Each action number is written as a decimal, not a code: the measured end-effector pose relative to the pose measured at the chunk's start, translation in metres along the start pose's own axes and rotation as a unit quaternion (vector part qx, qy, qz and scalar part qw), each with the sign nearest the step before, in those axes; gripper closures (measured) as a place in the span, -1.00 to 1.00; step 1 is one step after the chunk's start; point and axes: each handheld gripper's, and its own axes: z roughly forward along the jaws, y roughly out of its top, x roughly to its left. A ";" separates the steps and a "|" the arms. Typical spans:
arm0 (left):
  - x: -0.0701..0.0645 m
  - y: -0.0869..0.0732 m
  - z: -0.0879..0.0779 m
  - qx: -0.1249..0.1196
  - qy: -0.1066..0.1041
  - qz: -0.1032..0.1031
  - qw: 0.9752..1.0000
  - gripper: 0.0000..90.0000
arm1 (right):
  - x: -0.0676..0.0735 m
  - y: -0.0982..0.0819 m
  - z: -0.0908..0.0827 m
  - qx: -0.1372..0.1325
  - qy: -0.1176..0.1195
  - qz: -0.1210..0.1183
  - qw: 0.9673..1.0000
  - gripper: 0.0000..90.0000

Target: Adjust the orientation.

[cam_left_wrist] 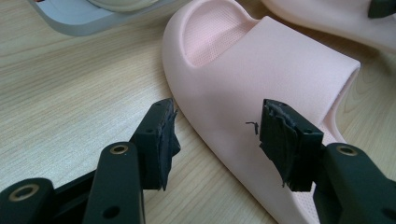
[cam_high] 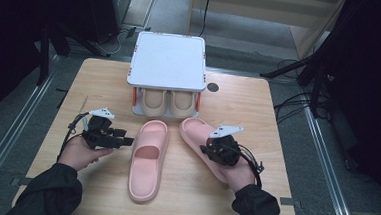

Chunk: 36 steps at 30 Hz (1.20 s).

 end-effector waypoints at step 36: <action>-0.003 -0.005 0.001 0.012 -0.001 0.016 1.000 0.08 | 0.000 -0.003 -0.011 -0.026 0.023 0.015 0.999 0.84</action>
